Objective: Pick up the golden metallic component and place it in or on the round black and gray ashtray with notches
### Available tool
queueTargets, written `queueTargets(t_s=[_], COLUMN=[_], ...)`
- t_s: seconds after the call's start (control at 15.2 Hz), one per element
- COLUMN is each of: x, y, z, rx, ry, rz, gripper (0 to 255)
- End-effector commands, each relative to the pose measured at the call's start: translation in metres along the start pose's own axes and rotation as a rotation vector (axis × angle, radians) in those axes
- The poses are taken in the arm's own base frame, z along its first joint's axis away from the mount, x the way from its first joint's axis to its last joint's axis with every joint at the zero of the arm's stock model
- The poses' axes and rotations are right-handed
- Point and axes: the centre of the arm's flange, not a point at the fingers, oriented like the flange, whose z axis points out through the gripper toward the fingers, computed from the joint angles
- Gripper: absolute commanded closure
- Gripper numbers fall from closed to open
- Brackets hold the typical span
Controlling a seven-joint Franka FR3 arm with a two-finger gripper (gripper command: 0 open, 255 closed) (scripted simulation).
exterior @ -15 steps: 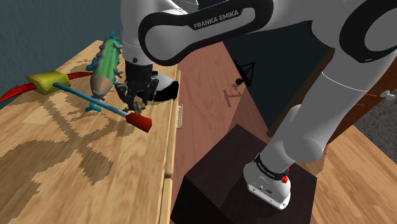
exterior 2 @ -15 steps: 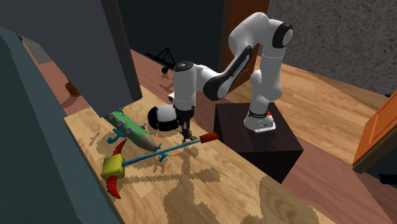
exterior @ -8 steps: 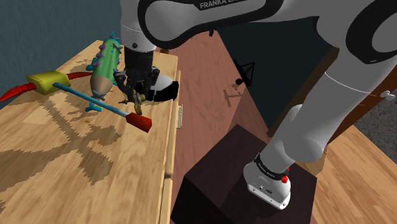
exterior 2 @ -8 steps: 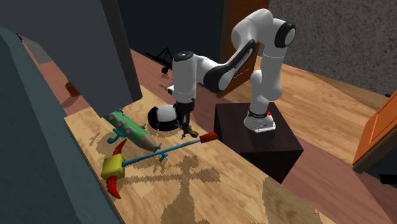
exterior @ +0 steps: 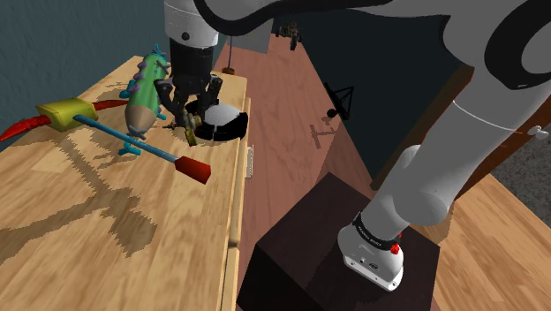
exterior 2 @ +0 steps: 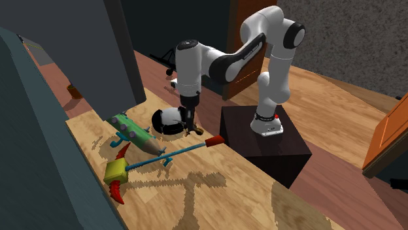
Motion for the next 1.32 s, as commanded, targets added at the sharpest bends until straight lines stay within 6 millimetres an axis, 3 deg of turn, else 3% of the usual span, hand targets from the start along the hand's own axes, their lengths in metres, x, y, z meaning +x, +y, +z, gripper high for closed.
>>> queueTargets(t_s=[0.0, 0.13, 1.12, 1.25], x=[0.000, 0.000, 0.104, 0.109], y=[0.000, 0.000, 0.167, 0.177], z=[-0.010, -0.019, -0.040, -0.036], rx=[0.000, 0.000, 0.000, 0.000], ry=[0.000, 0.000, 0.000, 0.000], rz=[0.000, 0.000, 0.000, 0.000], gripper=[255, 255, 255, 255])
